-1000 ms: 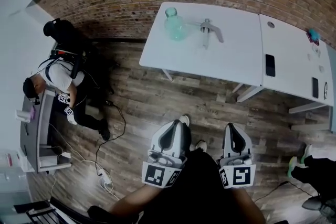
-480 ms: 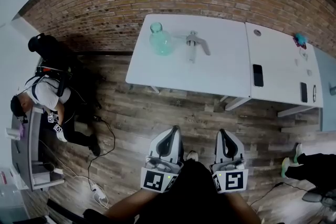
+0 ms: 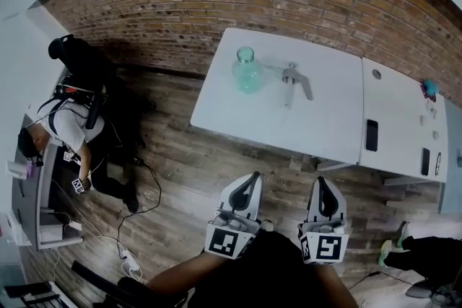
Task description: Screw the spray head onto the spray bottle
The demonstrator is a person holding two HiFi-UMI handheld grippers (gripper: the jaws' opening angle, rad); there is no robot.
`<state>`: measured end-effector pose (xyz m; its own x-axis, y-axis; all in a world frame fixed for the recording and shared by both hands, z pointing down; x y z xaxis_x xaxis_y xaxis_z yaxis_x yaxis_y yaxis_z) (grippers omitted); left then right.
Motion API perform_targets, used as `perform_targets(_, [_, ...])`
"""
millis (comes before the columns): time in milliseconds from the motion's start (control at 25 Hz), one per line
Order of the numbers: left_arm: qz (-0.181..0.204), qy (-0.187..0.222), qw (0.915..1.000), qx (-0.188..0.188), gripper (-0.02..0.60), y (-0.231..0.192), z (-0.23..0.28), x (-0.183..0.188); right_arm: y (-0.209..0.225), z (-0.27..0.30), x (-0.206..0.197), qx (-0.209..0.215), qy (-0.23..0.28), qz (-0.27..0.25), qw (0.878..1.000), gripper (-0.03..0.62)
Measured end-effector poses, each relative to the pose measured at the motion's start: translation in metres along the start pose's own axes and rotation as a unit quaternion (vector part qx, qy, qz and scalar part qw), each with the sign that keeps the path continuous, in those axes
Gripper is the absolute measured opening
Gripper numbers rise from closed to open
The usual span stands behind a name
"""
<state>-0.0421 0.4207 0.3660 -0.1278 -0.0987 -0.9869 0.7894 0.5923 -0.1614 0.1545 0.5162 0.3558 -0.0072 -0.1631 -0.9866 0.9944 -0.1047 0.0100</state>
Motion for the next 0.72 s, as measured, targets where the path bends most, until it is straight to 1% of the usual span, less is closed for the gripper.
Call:
perform_targets(160, [-0.001, 0.017, 0.9998, 0.007, 0.002, -0.026, 0.020, 0.003, -0.004, 0.036, 0.012, 0.008, 0.003, -0.013, 1.000, 0.008])
perform_targets(280, [-0.005, 0.020, 0.9998, 0.008, 0.002, -0.039, 0.036, 0.003, -0.005, 0.063, 0.019, 0.014, 0.009, -0.016, 1.000, 0.008])
perform_targets(360, [-0.014, 0.014, 0.9997, 0.010, 0.002, -0.048, 0.047, 0.002, -0.007, 0.077, 0.020, 0.018, 0.007, -0.015, 1.000, 0.008])
perform_targets(480, [-0.031, -0.007, 0.9994, 0.009, 0.002, -0.058, 0.062, 0.006, -0.009, 0.093, 0.022, 0.016, 0.000, -0.018, 1.000, 0.008])
perform_targets(720, [-0.031, -0.018, 0.9994, 0.004, 0.002, -0.078, 0.083, 0.006, -0.008, 0.118, 0.026, -0.001, -0.005, -0.020, 1.000, 0.008])
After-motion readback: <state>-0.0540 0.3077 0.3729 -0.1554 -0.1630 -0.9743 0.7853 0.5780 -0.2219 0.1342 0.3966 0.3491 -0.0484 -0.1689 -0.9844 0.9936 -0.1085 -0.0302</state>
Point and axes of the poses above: the fingertips, and each gripper's own axes: z forward along the fingers, y to its right, x out of its top, the point moved 10 cm from there along -z, backward along the fingers, and after that the axes turned 14 degrees about x, right-handed, at the moved point
